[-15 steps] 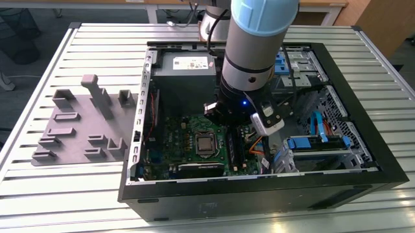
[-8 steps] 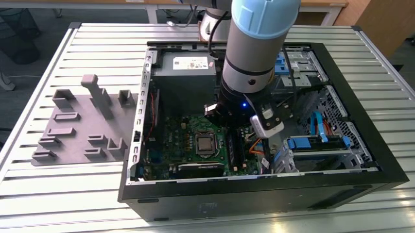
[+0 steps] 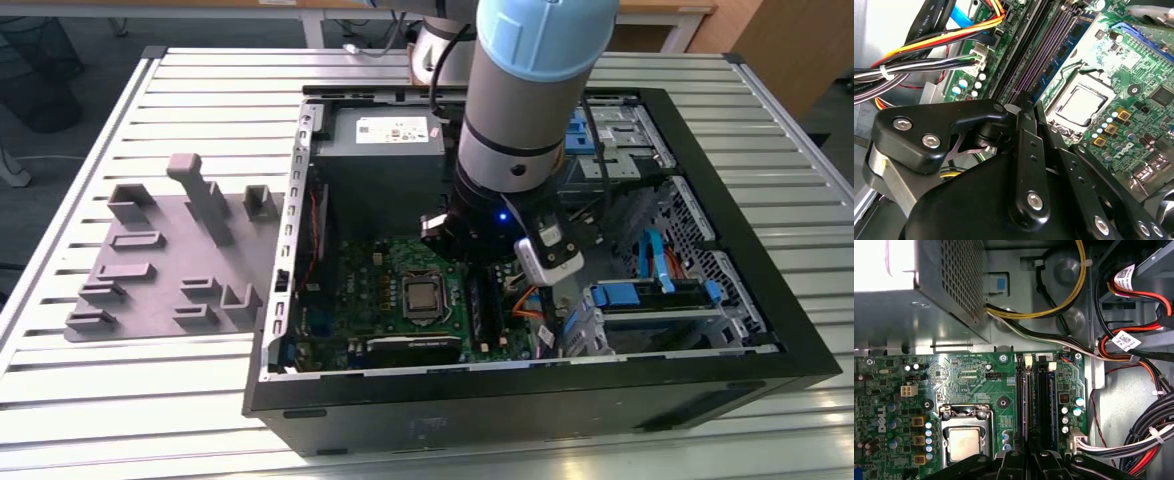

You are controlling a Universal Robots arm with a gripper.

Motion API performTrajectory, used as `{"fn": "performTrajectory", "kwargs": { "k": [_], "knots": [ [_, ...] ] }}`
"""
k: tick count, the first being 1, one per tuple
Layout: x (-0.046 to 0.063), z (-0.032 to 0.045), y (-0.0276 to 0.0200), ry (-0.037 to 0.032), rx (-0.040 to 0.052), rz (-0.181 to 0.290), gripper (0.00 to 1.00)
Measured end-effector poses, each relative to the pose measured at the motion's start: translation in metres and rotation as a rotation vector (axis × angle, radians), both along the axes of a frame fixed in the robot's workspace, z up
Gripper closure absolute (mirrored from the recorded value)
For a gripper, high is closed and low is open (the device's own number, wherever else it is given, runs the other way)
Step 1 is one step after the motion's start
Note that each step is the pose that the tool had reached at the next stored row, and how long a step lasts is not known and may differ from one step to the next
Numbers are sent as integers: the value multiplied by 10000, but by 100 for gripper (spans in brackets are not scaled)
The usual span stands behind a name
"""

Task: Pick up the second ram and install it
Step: 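Insert the second ram into the second slot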

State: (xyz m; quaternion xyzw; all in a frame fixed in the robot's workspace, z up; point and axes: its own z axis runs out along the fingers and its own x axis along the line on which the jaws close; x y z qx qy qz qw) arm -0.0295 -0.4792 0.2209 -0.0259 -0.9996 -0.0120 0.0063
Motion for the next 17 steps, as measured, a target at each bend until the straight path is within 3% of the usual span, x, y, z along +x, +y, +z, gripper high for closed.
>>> {"fn": "performTrajectory", "kwargs": {
  "k": [17],
  "knots": [
    [33, -37, 0, 3, 1, 227, 86]
  ]
}}
